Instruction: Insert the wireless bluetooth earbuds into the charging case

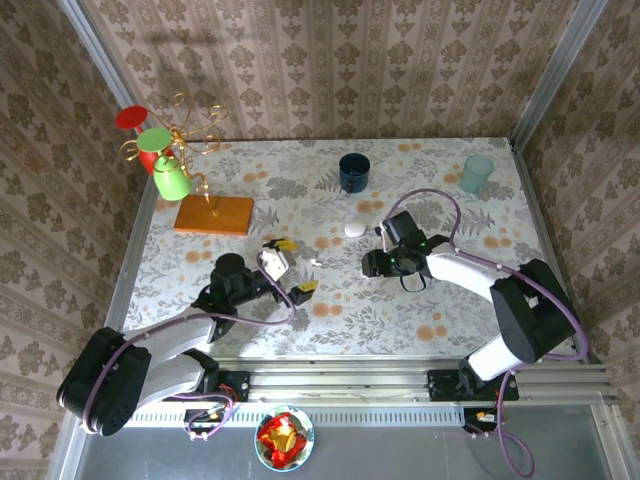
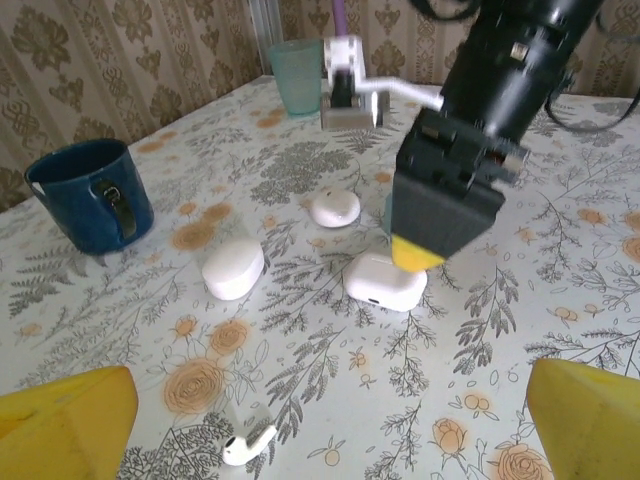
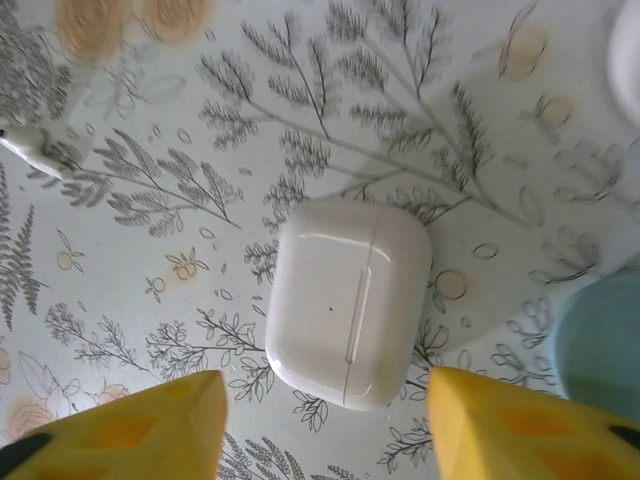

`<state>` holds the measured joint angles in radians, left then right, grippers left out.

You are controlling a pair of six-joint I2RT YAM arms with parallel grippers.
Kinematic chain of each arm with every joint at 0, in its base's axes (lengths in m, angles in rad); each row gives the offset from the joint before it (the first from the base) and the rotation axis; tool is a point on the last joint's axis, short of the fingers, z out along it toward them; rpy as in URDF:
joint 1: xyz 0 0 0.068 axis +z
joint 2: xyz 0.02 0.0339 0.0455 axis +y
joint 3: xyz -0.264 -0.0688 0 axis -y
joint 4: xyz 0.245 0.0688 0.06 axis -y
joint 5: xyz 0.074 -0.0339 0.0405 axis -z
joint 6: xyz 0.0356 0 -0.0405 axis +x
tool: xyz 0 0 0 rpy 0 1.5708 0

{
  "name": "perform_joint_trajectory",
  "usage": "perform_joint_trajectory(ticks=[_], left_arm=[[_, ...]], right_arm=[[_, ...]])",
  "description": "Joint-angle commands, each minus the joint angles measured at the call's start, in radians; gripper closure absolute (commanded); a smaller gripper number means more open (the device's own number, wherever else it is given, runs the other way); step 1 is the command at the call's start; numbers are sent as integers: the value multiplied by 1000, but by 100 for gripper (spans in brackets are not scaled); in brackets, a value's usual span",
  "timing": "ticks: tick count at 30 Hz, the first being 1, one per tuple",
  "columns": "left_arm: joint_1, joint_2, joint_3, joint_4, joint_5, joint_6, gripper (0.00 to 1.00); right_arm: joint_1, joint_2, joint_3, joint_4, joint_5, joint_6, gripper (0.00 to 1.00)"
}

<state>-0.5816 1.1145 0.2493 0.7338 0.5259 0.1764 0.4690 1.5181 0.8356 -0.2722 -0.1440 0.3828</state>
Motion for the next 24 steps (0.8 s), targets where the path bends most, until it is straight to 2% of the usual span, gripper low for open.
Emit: perform_joint_trajectory(ticks=[1,7,18,24], left_arm=[[7,13,14,24,13,-18,0],[11,18,15,10,20,-18,0],[13,25,20,-6,60,8,0],[13,51,28,-1,69,8,0]], right_arm=[[-4,-57,74,-65,116,-95,36],[-12,35,281,-280,240,-227,25],[-57,390,667,-689,271,-340,23],[-95,497,750,-740,280,-361,21]])
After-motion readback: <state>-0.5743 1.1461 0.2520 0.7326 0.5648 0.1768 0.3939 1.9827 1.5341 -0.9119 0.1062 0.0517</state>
